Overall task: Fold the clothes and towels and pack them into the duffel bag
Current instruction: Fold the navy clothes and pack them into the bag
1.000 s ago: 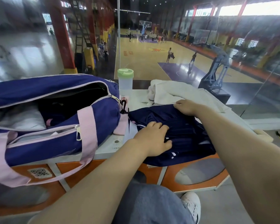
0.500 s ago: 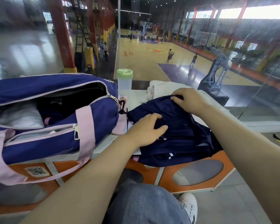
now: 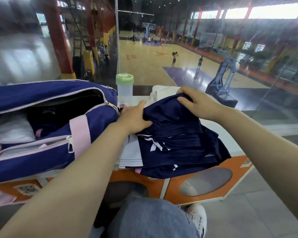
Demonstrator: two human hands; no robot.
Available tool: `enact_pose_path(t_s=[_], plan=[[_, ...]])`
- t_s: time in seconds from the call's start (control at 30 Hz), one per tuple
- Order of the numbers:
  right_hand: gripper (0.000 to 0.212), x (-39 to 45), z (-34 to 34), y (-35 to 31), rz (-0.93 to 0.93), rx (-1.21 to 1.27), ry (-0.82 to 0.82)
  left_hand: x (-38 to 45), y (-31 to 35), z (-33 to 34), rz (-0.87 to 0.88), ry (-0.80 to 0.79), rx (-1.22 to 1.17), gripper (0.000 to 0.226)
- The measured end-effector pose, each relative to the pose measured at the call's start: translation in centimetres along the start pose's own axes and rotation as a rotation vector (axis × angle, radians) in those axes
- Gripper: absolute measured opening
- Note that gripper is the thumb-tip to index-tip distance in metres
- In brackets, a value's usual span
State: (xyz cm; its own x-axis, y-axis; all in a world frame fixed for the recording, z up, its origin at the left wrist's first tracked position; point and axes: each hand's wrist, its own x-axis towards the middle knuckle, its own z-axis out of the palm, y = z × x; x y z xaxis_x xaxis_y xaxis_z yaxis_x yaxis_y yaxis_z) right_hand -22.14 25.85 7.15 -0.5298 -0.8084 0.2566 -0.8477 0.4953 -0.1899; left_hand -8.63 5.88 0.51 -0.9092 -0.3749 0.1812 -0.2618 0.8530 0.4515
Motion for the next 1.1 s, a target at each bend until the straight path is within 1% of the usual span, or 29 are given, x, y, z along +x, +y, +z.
enact_pose_path(t_s=[0.07, 0.1, 0.13, 0.2, 0.23, 0.27, 0.3, 0.37, 0.43, 0.5, 0.63, 0.77, 0.87, 1.03, 1.07, 1.1], plan=[[0.02, 0.3, 0.1, 0.7, 0.023, 0.047, -0.011, 0.0, -1.3, 0.0, -0.021, -0.052, -0.016, 0.046], [0.019, 0.3, 0.2, 0.9, 0.012, 0.072, -0.03, 0.0, -1.5, 0.0, -0.009, -0.045, -0.029, 0.032], [0.024, 0.1, 0.0, 0.8, -0.009, 0.097, -0.075, 0.0, -1.5, -0.1, 0.007, -0.011, -0.032, 0.024], [0.039, -0.2, -0.6, 0.2, -0.01, 0.112, -0.231, 0.1, -1.0, -0.5, 0.032, 0.101, -0.011, 0.016], [0.037, -0.2, -0.8, 0.3, -0.011, 0.091, -0.279, 0.1, -0.7, -0.7, 0.046, 0.164, 0.01, 0.015], [0.029, -0.1, -1.0, 0.6, -0.006, 0.065, -0.286, 0.1, -0.3, -1.0, 0.06, 0.223, 0.042, 0.014], [0.02, 0.0, -1.2, 0.8, 0.006, 0.041, -0.249, -0.1, 0.2, -1.3, 0.076, 0.281, 0.088, 0.015], [0.014, 0.0, -1.4, 1.1, 0.013, 0.009, -0.12, -0.7, 1.3, -1.9, 0.128, 0.376, 0.19, 0.017], [0.014, -0.8, -1.7, 1.1, -0.018, -0.053, -0.008, -1.6, 2.4, -2.2, 0.238, 0.439, 0.263, 0.019], [0.019, -2.4, -1.6, 1.1, -0.028, -0.088, 0.033, -2.4, 3.0, -2.3, 0.364, 0.447, 0.324, 0.022], [0.027, -6.5, -1.1, 1.1, -0.05, -0.17, 0.034, -3.6, 3.1, -2.2, 0.493, 0.343, 0.336, 0.033], [0.038, -9.7, -0.1, 0.4, -0.074, -0.176, -0.009, -5.1, 1.8, -1.1, 0.597, 0.135, 0.329, 0.041], [0.041, -10.8, 0.8, 0.2, -0.103, -0.21, -0.025, -6.4, 0.8, -0.3, 0.557, -0.021, 0.29, 0.041], [0.037, -12.9, 1.8, -0.4, -0.156, -0.206, -0.039, -7.9, -0.2, -0.1, 0.467, -0.167, 0.211, 0.031], [0.038, -13.4, 2.3, -0.5, -0.157, -0.205, -0.049, -8.3, -0.2, 0.0, 0.448, -0.216, 0.196, 0.026], [0.045, -13.8, 3.0, -0.5, -0.15, -0.196, -0.076, -8.6, 0.0, 0.1, 0.416, -0.274, 0.172, 0.021]])
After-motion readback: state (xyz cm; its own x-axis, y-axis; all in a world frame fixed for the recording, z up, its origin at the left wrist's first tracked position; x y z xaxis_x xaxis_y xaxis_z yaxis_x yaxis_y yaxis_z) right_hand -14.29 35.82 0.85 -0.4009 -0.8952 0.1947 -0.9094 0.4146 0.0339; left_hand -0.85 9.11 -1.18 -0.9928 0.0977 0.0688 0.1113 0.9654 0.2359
